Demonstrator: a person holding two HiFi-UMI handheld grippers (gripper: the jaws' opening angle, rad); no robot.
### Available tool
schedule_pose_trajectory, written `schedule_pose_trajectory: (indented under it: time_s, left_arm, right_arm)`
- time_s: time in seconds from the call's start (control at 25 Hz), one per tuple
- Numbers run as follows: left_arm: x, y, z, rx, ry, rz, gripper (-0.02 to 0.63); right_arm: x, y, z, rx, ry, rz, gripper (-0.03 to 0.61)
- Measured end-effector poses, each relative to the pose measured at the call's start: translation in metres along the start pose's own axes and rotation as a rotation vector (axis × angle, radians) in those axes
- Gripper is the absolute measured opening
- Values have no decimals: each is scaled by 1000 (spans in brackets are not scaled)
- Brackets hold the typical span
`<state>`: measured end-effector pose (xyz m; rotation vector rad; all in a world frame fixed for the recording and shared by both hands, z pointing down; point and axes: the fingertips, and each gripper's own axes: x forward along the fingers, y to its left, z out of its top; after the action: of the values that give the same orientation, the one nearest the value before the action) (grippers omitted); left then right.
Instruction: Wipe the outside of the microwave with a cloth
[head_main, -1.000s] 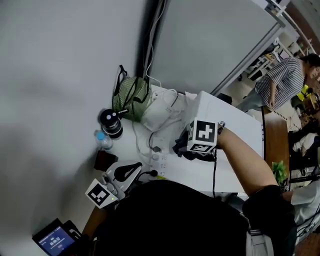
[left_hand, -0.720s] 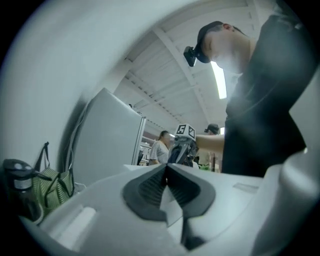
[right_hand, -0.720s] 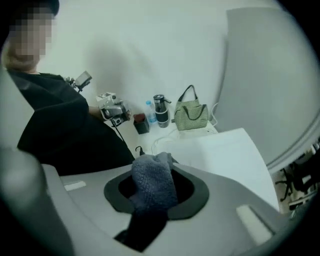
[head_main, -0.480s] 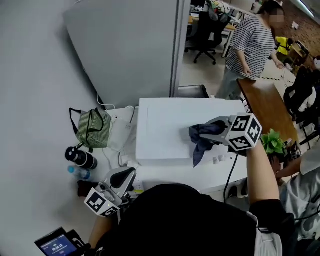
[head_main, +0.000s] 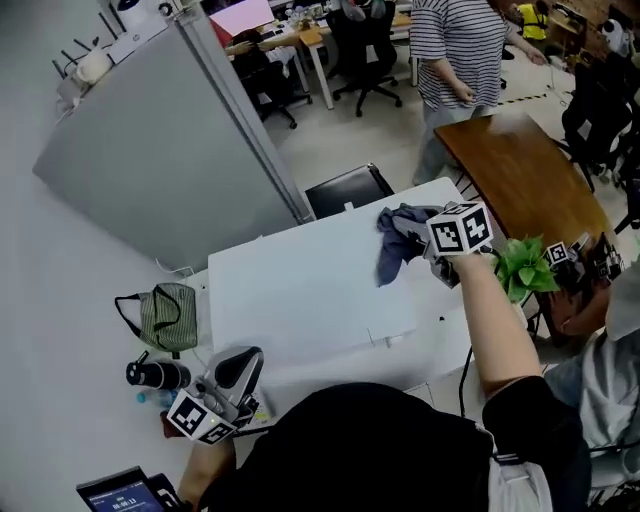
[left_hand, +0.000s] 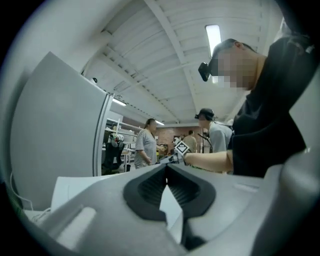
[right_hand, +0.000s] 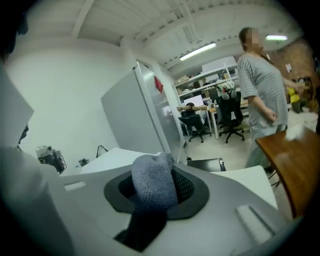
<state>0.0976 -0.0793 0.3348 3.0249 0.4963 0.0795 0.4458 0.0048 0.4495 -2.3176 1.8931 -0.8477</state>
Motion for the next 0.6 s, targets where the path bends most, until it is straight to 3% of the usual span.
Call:
schedule_pose_trajectory:
  time_s: [0.16,0.32,0.44,0.6]
  left_arm:
    - [52,8,7,26,42,-23,5]
    - [91,16,18,34,49,-46,5]
    - [108,22,23,14,49,-59,5]
    - [117,29,20,6,85,-63,5]
  right_arm:
    - [29,-22,-9,162,-79,82,92]
    - [40,-32,-10,228,-137,112,89]
    - [63,-47,-39,280,-112,130,89]
    - [102,-79,-102,350,-34,68,86]
